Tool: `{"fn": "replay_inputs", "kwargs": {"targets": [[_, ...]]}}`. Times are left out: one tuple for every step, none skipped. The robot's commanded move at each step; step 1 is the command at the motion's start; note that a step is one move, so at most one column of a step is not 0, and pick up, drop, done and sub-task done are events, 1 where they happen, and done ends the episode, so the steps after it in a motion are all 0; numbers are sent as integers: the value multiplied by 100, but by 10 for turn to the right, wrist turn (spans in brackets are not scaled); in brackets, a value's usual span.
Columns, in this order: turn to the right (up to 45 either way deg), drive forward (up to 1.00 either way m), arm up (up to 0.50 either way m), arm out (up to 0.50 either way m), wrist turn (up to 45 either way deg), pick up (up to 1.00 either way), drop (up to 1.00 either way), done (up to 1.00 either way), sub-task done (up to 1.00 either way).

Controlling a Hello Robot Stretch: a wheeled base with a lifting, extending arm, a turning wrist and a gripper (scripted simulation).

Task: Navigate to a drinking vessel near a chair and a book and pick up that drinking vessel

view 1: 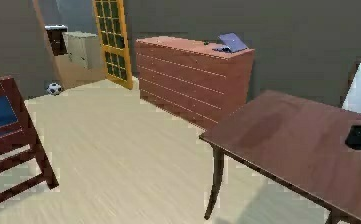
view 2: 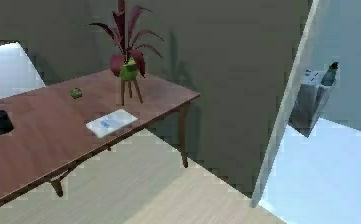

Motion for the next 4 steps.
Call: {"fn": "replay_inputs", "kwargs": {"targets": [[-270, 0, 0, 0, 0, 0, 0, 0, 0], [0, 90, 0, 0, 0, 0, 0, 0, 0], [180, 0, 0, 0, 0, 0, 0, 0, 0], [0, 25, 0, 0, 0, 0, 0, 0, 0]]}}
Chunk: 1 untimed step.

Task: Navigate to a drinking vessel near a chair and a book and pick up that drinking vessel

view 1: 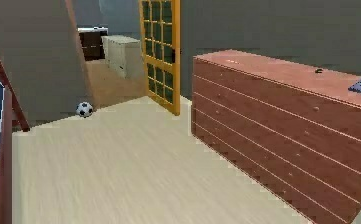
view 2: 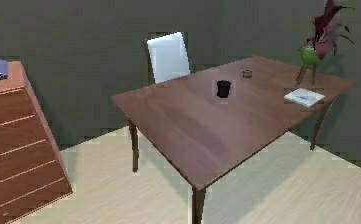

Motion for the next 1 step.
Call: {"fn": "replay_inputs", "kwargs": {"targets": [[450, 0, 0, 0, 0, 0, 0, 0, 0]]}}
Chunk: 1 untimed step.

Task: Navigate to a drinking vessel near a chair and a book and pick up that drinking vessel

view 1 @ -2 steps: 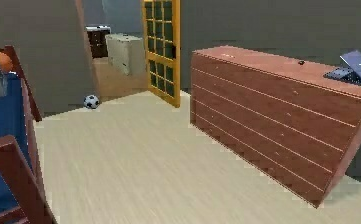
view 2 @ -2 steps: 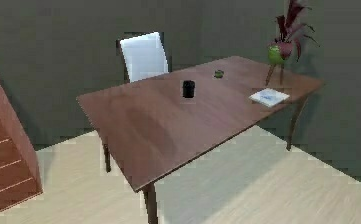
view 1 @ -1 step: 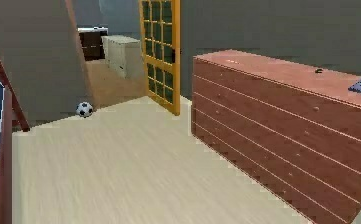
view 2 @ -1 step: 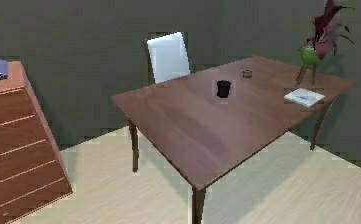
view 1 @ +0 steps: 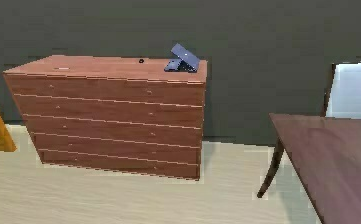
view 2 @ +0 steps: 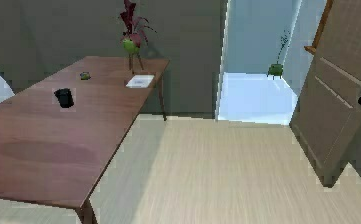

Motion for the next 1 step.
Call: {"fn": "replay_inputs", "kwargs": {"targets": [[90, 0, 0, 0, 0, 0, 0, 0, 0]]}}
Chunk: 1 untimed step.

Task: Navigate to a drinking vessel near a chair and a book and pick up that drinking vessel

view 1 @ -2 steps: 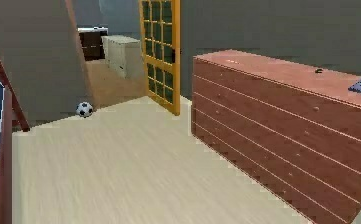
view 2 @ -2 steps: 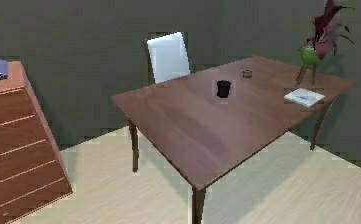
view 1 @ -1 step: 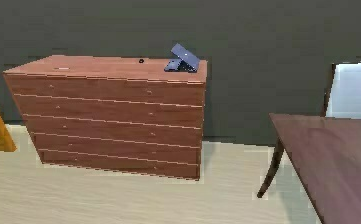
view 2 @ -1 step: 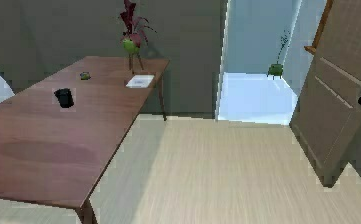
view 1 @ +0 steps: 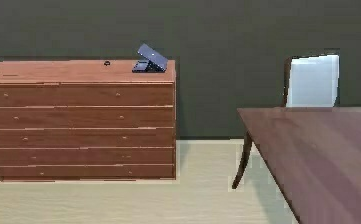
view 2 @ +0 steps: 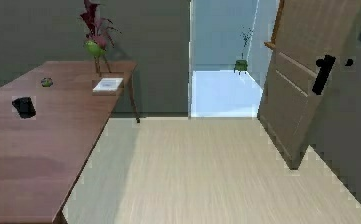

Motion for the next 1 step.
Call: {"fn": "replay_inputs", "kwargs": {"targets": [[0, 85, 0, 0, 0, 0, 0, 0, 0]]}}
